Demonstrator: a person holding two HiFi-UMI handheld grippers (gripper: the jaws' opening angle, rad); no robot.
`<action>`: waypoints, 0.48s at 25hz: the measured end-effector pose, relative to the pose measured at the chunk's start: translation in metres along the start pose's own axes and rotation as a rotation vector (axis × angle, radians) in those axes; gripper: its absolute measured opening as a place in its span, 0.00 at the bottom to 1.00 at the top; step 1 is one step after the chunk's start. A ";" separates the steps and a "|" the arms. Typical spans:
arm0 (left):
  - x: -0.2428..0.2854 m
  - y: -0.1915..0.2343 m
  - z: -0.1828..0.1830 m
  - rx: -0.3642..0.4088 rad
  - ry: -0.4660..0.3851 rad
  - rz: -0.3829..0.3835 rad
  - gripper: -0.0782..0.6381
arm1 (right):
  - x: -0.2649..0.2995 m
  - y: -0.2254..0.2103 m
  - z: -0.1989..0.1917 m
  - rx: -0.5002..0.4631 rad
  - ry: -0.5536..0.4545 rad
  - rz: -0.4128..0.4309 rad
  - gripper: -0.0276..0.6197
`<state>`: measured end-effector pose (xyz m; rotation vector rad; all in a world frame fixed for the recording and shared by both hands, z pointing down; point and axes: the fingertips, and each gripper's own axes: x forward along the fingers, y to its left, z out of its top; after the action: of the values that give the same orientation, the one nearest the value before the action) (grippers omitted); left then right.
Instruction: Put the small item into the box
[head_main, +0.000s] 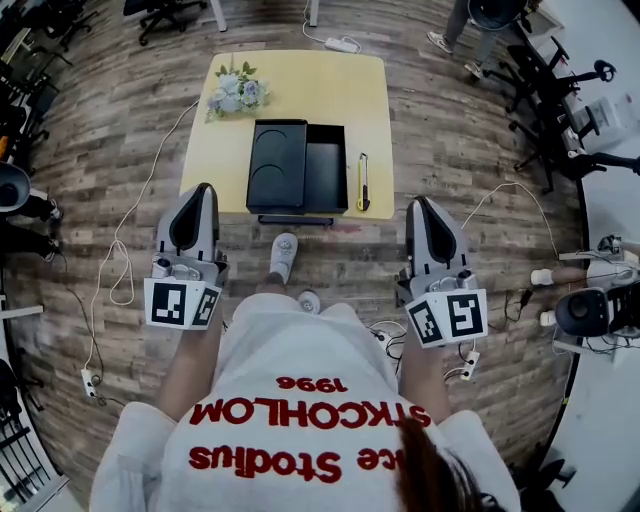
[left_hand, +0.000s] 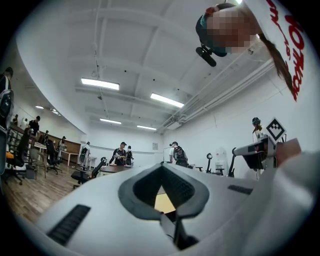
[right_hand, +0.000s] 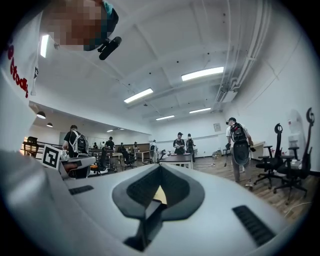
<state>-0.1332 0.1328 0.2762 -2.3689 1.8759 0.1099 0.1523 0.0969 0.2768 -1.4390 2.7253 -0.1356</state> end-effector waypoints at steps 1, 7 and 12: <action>0.006 0.002 -0.002 -0.003 0.000 -0.004 0.12 | 0.005 -0.003 0.000 0.002 0.001 -0.003 0.05; 0.057 0.019 -0.007 -0.020 -0.013 -0.046 0.12 | 0.042 -0.019 0.003 -0.001 0.009 -0.032 0.05; 0.102 0.034 -0.012 -0.029 -0.024 -0.089 0.12 | 0.077 -0.034 0.009 -0.006 0.000 -0.066 0.05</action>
<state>-0.1432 0.0248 0.2728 -2.4545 1.7674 0.1572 0.1375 0.0141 0.2702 -1.5307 2.6817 -0.1310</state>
